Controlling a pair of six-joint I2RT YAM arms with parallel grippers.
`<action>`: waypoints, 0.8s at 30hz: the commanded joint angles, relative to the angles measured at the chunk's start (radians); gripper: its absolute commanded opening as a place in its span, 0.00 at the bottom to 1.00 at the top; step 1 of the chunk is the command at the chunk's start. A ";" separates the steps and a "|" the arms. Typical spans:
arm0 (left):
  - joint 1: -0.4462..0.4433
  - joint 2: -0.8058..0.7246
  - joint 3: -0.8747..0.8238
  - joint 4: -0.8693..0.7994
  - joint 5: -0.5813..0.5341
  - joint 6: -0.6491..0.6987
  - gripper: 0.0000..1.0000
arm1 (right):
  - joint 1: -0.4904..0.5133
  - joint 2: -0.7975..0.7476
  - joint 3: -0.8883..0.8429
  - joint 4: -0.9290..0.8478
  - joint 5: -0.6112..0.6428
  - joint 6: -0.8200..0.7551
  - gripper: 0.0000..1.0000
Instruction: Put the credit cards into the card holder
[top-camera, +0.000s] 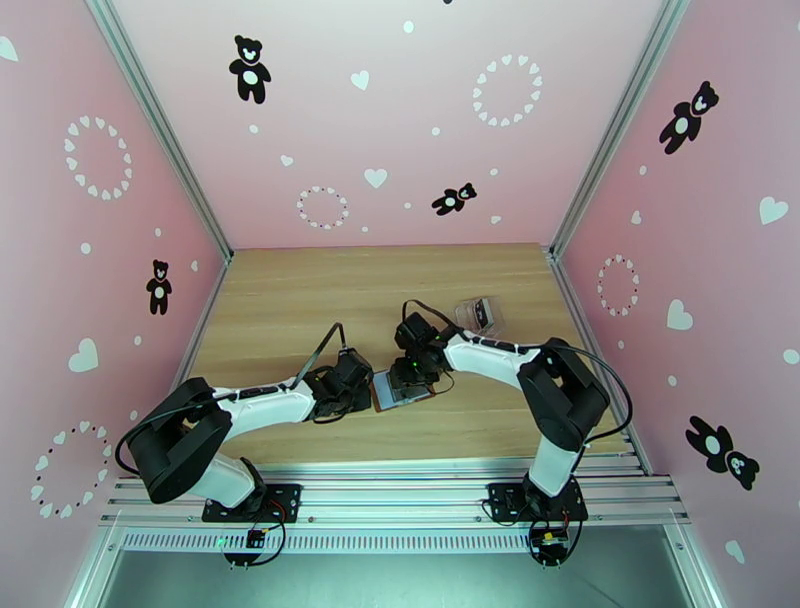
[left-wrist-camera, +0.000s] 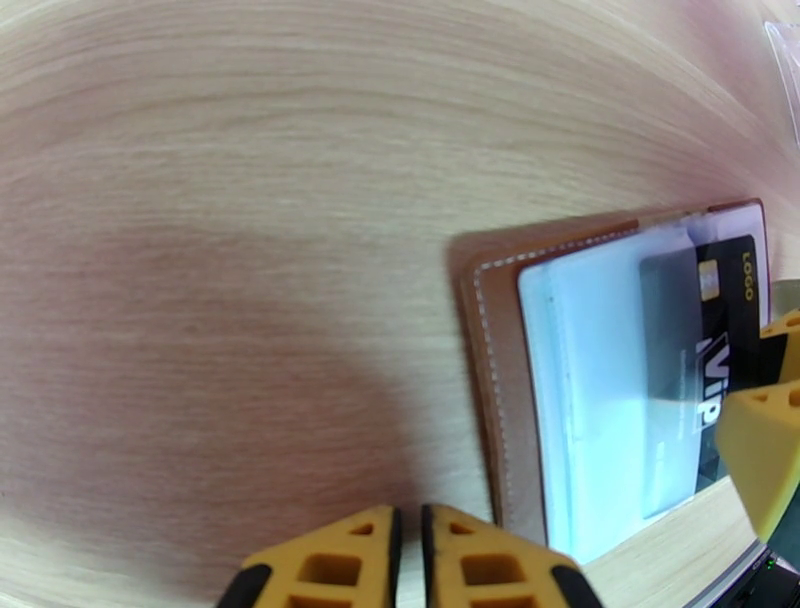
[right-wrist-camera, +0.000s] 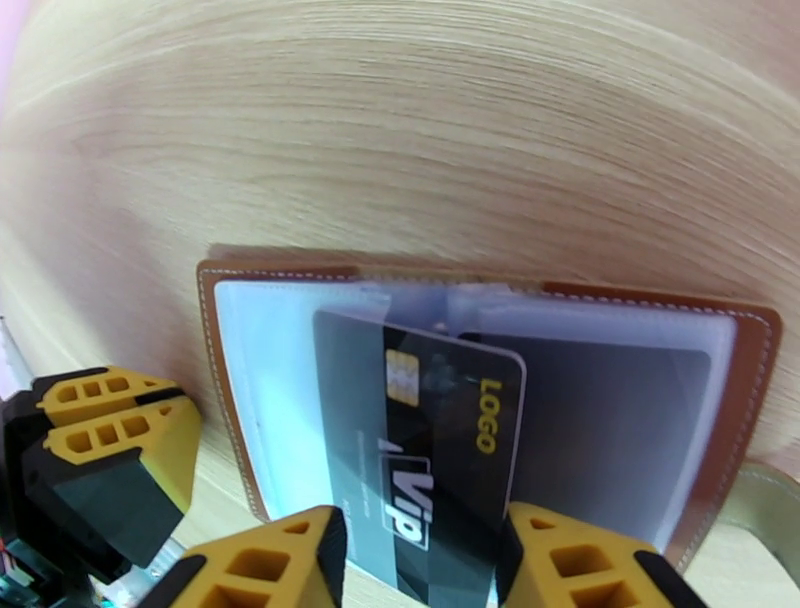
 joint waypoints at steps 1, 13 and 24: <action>0.000 0.006 -0.014 0.012 0.002 0.010 0.15 | 0.007 -0.039 0.027 -0.078 0.076 -0.017 0.49; -0.007 0.032 -0.013 0.070 0.054 0.011 0.12 | 0.007 -0.007 0.051 -0.066 0.051 -0.020 0.47; -0.009 0.052 -0.009 0.072 0.043 0.010 0.11 | 0.006 0.049 0.066 -0.057 0.024 -0.016 0.46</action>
